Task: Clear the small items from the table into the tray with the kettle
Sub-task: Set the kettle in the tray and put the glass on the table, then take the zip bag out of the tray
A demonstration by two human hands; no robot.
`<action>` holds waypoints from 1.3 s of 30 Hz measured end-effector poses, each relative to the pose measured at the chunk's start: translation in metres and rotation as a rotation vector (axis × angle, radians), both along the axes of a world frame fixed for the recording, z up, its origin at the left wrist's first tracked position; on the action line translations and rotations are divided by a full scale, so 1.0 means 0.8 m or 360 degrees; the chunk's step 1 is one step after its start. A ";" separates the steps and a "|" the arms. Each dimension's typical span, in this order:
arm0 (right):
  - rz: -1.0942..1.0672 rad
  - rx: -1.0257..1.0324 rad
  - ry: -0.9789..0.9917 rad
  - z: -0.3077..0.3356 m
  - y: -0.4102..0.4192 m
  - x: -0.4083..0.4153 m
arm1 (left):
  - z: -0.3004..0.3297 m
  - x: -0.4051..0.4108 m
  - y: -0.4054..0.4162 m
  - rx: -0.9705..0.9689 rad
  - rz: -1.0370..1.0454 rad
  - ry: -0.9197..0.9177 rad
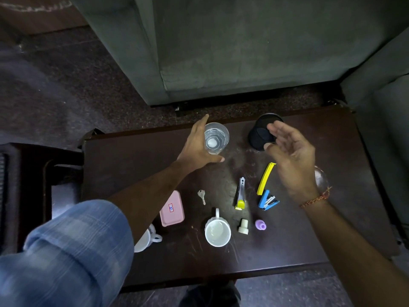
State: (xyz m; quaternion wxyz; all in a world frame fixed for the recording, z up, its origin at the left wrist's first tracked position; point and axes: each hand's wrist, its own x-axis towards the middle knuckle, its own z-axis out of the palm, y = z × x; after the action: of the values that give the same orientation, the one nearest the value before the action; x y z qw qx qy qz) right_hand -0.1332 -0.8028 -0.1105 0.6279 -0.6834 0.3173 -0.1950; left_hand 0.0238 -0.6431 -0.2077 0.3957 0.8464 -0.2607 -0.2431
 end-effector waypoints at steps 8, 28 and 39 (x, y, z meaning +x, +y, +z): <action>0.0150 -0.0025 -0.0023 0.035 0.027 0.031 | 0.047 -0.004 0.033 -0.0114 0.0015 -0.0168; 0.0844 -0.0346 -0.0356 0.354 0.222 0.171 | 0.443 0.017 0.287 -0.0082 0.0565 -0.0613; 0.1181 -0.0463 -0.0364 0.403 0.492 0.278 | 0.514 0.064 0.587 0.0084 0.0903 -0.0693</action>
State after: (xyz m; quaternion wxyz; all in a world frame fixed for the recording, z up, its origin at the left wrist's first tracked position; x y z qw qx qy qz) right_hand 0.0891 -0.4091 0.2121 0.5837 -0.8069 -0.0533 -0.0729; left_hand 0.0749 -0.1735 0.2032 0.3607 0.9269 -0.0871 0.0559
